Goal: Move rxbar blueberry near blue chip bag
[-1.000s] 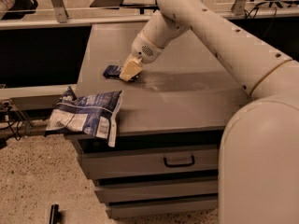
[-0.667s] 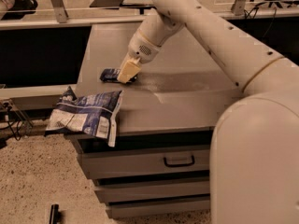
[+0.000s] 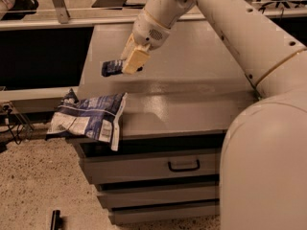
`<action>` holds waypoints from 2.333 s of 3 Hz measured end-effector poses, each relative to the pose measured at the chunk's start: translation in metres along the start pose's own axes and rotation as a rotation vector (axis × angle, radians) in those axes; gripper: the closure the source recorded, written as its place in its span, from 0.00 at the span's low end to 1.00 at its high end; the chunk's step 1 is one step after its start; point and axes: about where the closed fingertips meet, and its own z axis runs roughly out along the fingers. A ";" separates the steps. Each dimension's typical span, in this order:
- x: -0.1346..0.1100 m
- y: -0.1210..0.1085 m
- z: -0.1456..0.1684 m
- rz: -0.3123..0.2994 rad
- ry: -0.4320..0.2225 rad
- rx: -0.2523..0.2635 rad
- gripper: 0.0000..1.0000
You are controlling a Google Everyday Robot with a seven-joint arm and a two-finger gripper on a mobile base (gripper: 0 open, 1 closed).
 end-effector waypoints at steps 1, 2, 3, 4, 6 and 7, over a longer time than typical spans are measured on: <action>-0.005 0.005 -0.015 -0.039 0.005 0.006 1.00; -0.005 0.005 -0.012 -0.060 0.007 -0.037 1.00; -0.004 0.005 -0.012 -0.061 0.007 -0.042 1.00; -0.004 0.000 -0.008 -0.087 -0.025 -0.020 1.00; -0.003 0.022 -0.002 -0.234 -0.121 -0.001 0.98; -0.004 0.035 0.002 -0.271 -0.126 -0.032 0.75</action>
Offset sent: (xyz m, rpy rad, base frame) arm -0.0141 -0.0161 0.0081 -0.0509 0.0714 0.1471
